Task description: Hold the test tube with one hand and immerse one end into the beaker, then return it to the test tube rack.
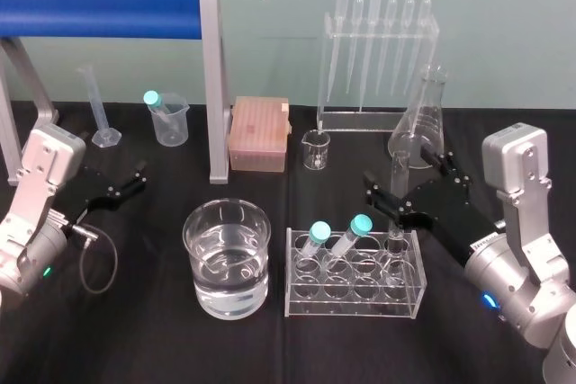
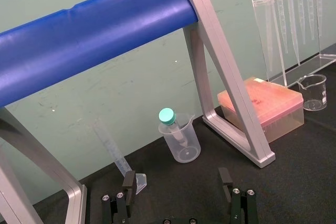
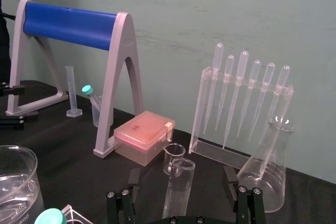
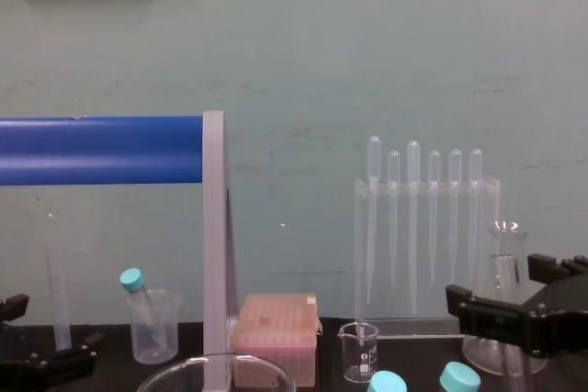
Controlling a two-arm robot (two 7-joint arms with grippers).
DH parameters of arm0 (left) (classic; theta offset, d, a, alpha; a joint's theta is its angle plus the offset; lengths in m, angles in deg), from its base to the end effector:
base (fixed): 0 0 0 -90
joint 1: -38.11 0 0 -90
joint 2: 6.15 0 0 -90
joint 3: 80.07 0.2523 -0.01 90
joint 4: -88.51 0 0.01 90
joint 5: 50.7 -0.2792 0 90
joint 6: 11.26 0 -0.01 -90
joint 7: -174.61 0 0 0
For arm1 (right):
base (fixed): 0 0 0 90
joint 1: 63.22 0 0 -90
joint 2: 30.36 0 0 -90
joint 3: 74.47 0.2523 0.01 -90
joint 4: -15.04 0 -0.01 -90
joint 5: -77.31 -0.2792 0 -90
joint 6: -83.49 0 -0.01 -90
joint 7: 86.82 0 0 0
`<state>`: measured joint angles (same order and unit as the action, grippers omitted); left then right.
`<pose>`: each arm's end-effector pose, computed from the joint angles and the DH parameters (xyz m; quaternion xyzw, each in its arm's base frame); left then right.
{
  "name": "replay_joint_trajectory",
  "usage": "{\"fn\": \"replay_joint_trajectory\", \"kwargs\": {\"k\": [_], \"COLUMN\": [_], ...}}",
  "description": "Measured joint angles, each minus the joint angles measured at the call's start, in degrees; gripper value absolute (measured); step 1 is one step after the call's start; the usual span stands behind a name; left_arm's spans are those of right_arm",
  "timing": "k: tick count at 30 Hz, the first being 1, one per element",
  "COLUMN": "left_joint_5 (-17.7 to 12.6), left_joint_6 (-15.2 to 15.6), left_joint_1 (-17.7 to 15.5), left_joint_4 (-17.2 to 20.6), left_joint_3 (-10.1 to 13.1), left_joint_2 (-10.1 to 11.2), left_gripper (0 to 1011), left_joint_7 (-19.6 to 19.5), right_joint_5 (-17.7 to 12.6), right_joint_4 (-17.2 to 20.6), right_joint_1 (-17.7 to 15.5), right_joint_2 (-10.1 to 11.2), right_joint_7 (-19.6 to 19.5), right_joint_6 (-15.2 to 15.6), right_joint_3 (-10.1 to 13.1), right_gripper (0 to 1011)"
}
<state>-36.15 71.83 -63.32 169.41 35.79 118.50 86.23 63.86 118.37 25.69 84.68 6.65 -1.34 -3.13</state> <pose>0.3240 0.0691 -0.2662 0.1415 -0.1325 0.5799 0.7913 0.2742 0.0023 -0.2229 -0.0622 -0.0608 -0.5346 0.8406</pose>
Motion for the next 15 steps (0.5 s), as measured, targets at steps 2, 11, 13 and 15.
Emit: {"fn": "replay_joint_trajectory", "kwargs": {"k": [2, 11, 13, 15], "left_joint_5": [0.0, 0.0, 0.0, 0.0], "left_joint_6": [0.0, 0.0, 0.0, 0.0], "left_joint_1": [0.0, 0.0, 0.0, 0.0], "left_joint_4": [0.0, 0.0, 0.0, 0.0], "left_joint_3": [0.0, 0.0, 0.0, 0.0], "left_joint_2": [0.0, 0.0, 0.0, 0.0], "left_gripper": [1000, 1000, 1000, 1000], "left_joint_7": [0.0, 0.0, 0.0, 0.0], "right_joint_5": [0.2, 0.7, 0.9, 1.0], "right_joint_4": [-0.7, -2.7, -3.0, -3.1], "right_joint_1": [0.5, 1.4, 1.5, 1.4], "right_joint_2": [-0.4, -2.0, -2.4, -2.7], "right_joint_7": [0.5, 2.0, 2.4, 2.6], "right_joint_6": [0.3, 1.3, 1.5, 1.7], "right_joint_3": [0.0, 0.1, 0.3, 0.5], "right_gripper": [1003, 1003, 1003, 1003]}}
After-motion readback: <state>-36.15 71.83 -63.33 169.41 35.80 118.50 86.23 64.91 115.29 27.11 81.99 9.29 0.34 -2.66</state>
